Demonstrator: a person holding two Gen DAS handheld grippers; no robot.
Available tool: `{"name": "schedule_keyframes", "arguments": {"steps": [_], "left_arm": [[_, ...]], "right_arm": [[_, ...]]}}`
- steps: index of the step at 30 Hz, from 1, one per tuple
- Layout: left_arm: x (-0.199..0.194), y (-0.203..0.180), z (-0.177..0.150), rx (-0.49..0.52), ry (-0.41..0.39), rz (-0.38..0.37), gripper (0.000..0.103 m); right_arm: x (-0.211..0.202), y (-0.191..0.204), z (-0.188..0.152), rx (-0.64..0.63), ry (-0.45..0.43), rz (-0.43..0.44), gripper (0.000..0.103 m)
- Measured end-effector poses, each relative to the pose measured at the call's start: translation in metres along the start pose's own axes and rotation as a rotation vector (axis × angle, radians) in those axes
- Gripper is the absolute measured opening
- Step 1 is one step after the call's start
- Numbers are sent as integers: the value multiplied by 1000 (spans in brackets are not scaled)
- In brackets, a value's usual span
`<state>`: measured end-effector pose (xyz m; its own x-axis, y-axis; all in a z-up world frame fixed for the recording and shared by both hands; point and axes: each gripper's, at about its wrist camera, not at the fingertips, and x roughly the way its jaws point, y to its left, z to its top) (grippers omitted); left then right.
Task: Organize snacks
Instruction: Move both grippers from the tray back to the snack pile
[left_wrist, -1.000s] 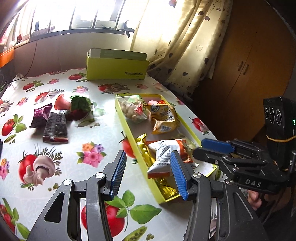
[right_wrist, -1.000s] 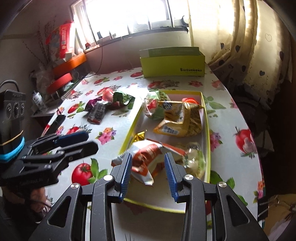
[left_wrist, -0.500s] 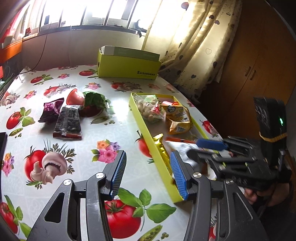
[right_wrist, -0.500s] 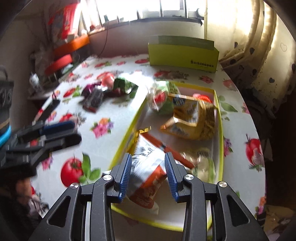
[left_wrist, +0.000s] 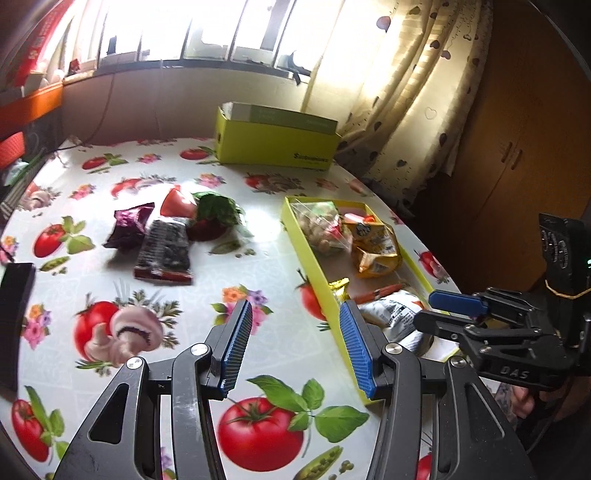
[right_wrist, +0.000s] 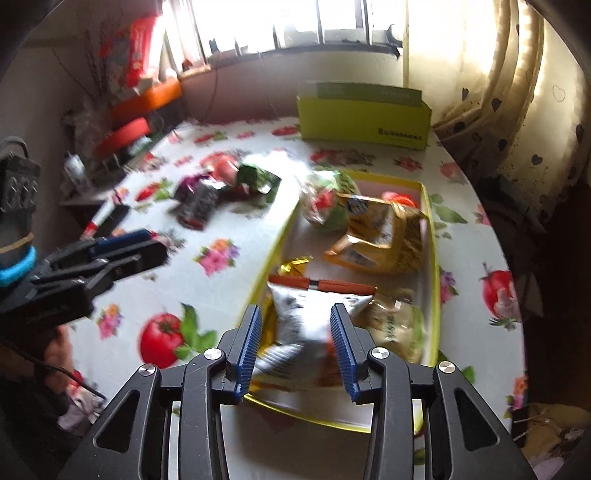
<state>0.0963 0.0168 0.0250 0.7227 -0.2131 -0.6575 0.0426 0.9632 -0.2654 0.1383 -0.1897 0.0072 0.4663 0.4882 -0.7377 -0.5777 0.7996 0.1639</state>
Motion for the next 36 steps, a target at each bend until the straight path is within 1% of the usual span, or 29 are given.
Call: {"name": "schedule_keyframes", "arguments": {"steps": [3, 9, 13, 22, 27, 36], "left_arm": [[-5, 3, 1, -2, -10, 25, 51], [-10, 13, 1, -15, -17, 45, 51], [-10, 19, 0, -23, -14, 58, 51], [-9, 32, -1, -43, -9, 81, 51], [-8, 40, -1, -61, -6, 83, 51], [-6, 67, -1, -107, 0, 101, 51]], "right_arm": [[0, 9, 1, -6, -12, 28, 41], [4, 19, 4, -7, -23, 58, 43], [8, 24, 6, -5, -21, 70, 46], [20, 34, 14, -16, -6, 89, 48], [26, 41, 20, -23, -1, 100, 50], [43, 55, 34, -35, 14, 115, 50]]}}
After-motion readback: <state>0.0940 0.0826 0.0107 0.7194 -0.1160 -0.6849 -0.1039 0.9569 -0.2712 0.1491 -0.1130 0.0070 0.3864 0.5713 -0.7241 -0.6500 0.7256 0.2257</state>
